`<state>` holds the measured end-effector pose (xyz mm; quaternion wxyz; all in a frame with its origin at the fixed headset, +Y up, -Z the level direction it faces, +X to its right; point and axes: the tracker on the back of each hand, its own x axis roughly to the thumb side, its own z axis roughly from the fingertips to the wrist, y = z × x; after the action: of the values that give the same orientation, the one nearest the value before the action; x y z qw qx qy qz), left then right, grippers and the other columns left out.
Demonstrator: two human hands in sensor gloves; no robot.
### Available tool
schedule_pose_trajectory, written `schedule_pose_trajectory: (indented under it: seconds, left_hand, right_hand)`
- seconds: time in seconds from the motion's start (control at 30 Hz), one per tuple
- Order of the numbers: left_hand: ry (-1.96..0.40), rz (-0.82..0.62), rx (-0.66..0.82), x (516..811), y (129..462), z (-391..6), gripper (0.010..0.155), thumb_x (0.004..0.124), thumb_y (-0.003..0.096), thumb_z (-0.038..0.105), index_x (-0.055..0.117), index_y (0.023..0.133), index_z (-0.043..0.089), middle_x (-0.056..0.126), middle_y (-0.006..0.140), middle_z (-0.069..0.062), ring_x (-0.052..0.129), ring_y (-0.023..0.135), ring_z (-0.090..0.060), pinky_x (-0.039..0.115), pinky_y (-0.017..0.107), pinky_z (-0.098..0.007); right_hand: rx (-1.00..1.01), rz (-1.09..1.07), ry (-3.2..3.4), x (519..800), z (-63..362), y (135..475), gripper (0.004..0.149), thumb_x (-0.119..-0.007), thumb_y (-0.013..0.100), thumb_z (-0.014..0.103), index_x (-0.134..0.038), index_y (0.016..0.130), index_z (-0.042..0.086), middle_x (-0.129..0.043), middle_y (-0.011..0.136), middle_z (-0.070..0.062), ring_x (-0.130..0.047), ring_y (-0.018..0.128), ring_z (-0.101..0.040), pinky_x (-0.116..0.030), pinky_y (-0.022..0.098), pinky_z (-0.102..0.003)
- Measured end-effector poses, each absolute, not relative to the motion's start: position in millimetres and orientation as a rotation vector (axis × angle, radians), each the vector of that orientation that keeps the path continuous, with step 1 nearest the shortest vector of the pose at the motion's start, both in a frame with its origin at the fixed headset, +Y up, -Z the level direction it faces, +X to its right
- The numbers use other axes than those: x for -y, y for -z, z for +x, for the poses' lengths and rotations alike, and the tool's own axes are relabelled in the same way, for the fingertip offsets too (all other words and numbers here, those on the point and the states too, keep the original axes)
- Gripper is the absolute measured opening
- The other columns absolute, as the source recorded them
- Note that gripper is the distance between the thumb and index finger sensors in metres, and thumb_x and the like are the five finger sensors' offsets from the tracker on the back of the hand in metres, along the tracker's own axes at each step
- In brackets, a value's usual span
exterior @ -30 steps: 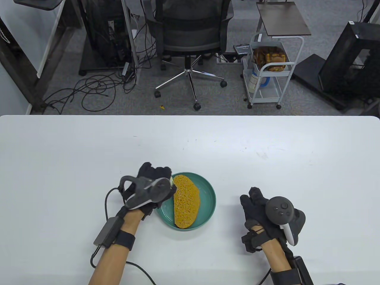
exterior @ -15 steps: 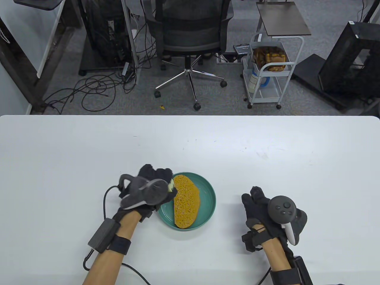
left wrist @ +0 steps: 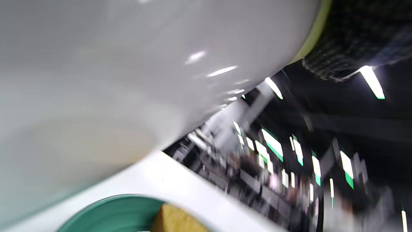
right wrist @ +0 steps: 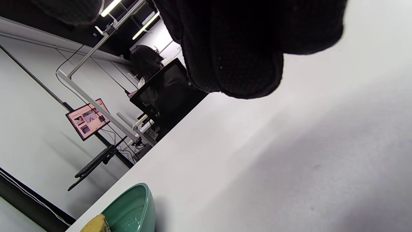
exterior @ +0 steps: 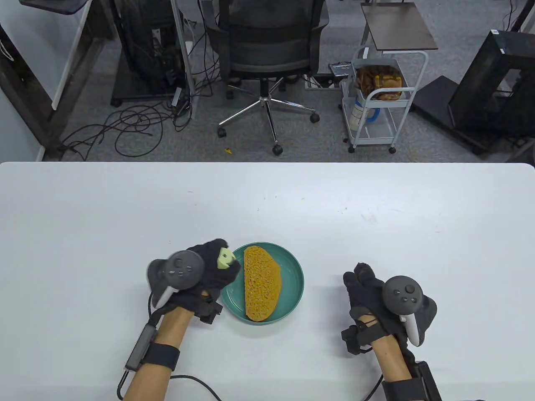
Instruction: Press dispenser to sprinkle granules onto bread slice
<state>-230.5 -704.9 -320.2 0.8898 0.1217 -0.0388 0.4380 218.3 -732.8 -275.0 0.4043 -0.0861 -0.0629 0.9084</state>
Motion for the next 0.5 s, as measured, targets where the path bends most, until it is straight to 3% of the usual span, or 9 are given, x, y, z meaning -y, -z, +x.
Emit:
schedule_pose_trajectory:
  seconds: [0.07,0.13,0.23,0.37,0.47,0.5]
  left_hand:
    - [-1.087,0.247,-0.029,719,318,-256,0.071,0.097,0.0268,0.056,0.083,0.079,0.009,0.099,0.062,-0.022,0.107,0.046,-0.046,0.074,0.061,-0.061]
    - [-1.058,0.258,-0.077,722,317,-267,0.072,0.097,0.0266,0.057,0.083,0.079,0.01,0.1,0.062,-0.021,0.107,0.046,-0.046,0.074,0.061,-0.061]
    - [-0.869,0.244,0.026,705,321,-247,0.072,0.097,0.0265,0.057,0.083,0.079,0.01,0.099,0.062,-0.021,0.107,0.046,-0.046,0.074,0.061,-0.061]
    - [-0.173,0.219,0.461,675,313,-158,0.072,0.097,0.0251,0.057,0.083,0.079,0.011,0.099,0.063,-0.02,0.107,0.047,-0.045,0.074,0.062,-0.06]
    - [0.587,0.257,0.823,696,288,-79,0.071,0.093,0.0244,0.061,0.082,0.078,0.015,0.1,0.063,-0.016,0.109,0.048,-0.04,0.077,0.062,-0.056]
    - [0.719,0.263,0.881,707,282,-66,0.071,0.092,0.0244,0.061,0.082,0.078,0.016,0.1,0.063,-0.014,0.11,0.048,-0.039,0.077,0.063,-0.055]
  right_hand:
    - [0.156,-0.224,-2.289,733,219,275,0.065,-0.071,0.047,0.047,-0.063,0.09,-0.001,-0.091,0.076,-0.024,-0.095,0.051,-0.04,-0.076,0.039,-0.054]
    - [0.151,-0.227,-2.294,734,219,276,0.065,-0.071,0.047,0.047,-0.063,0.09,0.0,-0.091,0.076,-0.024,-0.095,0.052,-0.04,-0.076,0.039,-0.054]
    - [0.15,-0.224,-2.298,734,218,276,0.065,-0.071,0.047,0.047,-0.063,0.09,0.0,-0.091,0.076,-0.024,-0.095,0.052,-0.04,-0.076,0.039,-0.054]
    - [0.149,-0.223,-2.311,733,218,276,0.065,-0.071,0.047,0.047,-0.063,0.09,0.0,-0.091,0.076,-0.024,-0.094,0.052,-0.041,-0.076,0.039,-0.055]
    - [0.15,-0.223,-2.318,733,218,276,0.065,-0.071,0.047,0.047,-0.063,0.09,-0.001,-0.091,0.077,-0.024,-0.094,0.052,-0.041,-0.075,0.039,-0.055]
    - [0.149,-0.22,-2.322,733,217,275,0.065,-0.071,0.048,0.047,-0.063,0.09,-0.001,-0.091,0.076,-0.024,-0.094,0.052,-0.041,-0.075,0.039,-0.055]
